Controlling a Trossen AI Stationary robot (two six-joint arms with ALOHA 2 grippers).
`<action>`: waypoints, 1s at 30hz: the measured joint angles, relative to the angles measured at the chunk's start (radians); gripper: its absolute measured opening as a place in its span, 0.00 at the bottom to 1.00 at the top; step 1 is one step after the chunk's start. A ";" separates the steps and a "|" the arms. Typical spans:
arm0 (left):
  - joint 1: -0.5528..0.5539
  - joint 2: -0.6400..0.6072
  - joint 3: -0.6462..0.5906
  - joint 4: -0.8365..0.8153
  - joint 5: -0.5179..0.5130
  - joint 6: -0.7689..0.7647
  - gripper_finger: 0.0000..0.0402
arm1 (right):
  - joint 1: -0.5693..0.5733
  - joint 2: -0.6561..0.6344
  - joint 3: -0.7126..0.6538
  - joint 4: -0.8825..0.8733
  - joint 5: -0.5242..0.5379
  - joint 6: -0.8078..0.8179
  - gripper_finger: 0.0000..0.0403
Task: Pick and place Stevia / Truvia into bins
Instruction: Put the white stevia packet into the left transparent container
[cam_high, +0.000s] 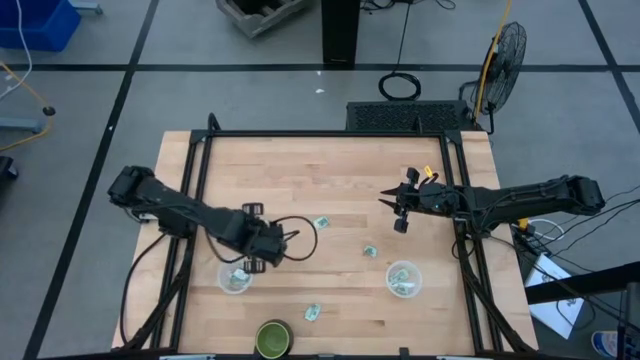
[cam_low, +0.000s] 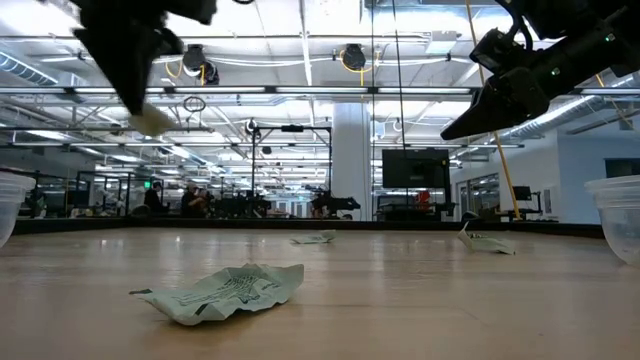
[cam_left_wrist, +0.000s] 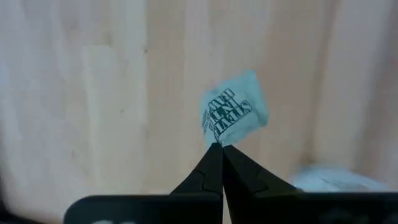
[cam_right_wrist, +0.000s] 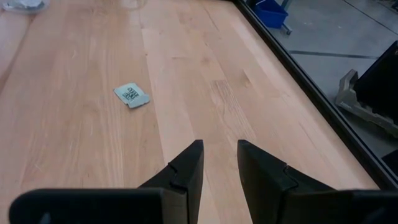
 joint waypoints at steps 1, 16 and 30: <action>-0.014 0.002 0.016 -0.034 0.030 -0.048 0.01 | 0.000 0.000 0.000 0.000 0.000 0.000 0.23; -0.323 -0.019 -0.105 0.055 0.304 -0.427 0.02 | 0.000 0.000 0.000 -0.042 0.000 -0.002 0.23; -0.326 -0.018 -0.244 0.103 0.301 -0.552 0.05 | 0.000 0.000 0.000 -0.041 0.002 -0.004 0.23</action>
